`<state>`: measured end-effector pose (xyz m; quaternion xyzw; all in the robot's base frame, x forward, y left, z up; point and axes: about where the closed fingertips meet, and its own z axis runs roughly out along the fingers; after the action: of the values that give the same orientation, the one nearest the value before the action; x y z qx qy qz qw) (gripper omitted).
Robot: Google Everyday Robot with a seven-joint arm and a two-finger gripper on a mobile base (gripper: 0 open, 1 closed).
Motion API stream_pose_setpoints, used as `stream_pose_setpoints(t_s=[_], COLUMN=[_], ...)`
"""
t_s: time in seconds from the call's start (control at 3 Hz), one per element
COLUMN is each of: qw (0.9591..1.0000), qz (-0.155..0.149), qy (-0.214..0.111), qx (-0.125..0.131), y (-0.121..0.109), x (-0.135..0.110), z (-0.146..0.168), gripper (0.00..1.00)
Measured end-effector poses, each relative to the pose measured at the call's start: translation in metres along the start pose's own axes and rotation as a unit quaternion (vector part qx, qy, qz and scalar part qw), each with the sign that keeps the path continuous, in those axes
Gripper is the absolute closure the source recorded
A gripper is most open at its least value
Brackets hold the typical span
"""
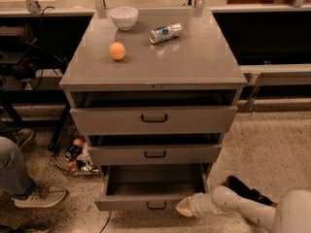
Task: Close bottom drawer
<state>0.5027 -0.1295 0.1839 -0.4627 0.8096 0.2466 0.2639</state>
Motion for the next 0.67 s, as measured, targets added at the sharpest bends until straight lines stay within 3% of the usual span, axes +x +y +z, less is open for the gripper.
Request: stream_pose_setpoints(t_s=[0.67], qw=[1.0000], qz=[0.006], qy=[-0.002], qx=[-0.003], y=[0.002], x=[0.004], z=[0.011], gripper=[1.00])
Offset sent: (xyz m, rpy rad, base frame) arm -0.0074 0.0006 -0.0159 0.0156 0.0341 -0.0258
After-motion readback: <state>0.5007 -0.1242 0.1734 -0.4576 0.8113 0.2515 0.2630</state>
